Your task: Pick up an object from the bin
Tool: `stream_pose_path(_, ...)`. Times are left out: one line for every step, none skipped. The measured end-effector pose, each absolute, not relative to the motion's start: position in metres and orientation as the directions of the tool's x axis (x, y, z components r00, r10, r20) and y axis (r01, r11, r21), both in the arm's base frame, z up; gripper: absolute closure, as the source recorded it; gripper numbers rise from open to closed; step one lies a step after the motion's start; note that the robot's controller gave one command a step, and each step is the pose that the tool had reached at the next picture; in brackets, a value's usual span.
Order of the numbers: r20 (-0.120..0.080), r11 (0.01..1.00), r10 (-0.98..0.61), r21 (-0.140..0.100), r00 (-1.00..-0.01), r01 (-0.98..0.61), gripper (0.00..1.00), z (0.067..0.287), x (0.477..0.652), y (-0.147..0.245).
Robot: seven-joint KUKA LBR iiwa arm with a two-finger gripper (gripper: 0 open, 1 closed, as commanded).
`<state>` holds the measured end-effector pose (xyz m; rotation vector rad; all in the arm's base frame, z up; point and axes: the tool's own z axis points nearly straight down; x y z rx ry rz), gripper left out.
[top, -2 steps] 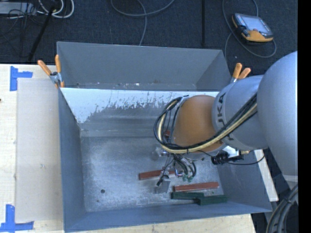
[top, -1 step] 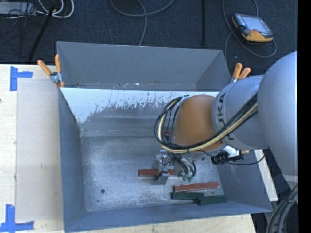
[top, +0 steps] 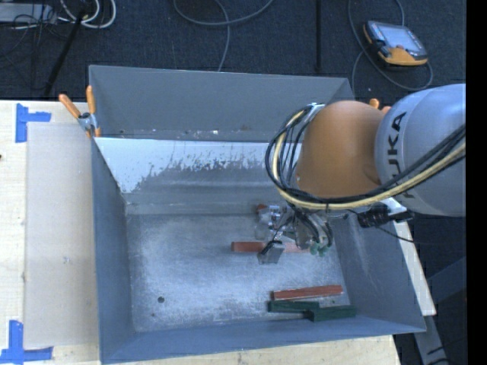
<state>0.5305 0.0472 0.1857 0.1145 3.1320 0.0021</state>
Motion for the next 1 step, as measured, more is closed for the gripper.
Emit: stream_pose_path(-0.001, 0.997, 0.071, 0.000, -0.997, 0.071, 1.00, 0.1935, 0.5309, 0.0473)
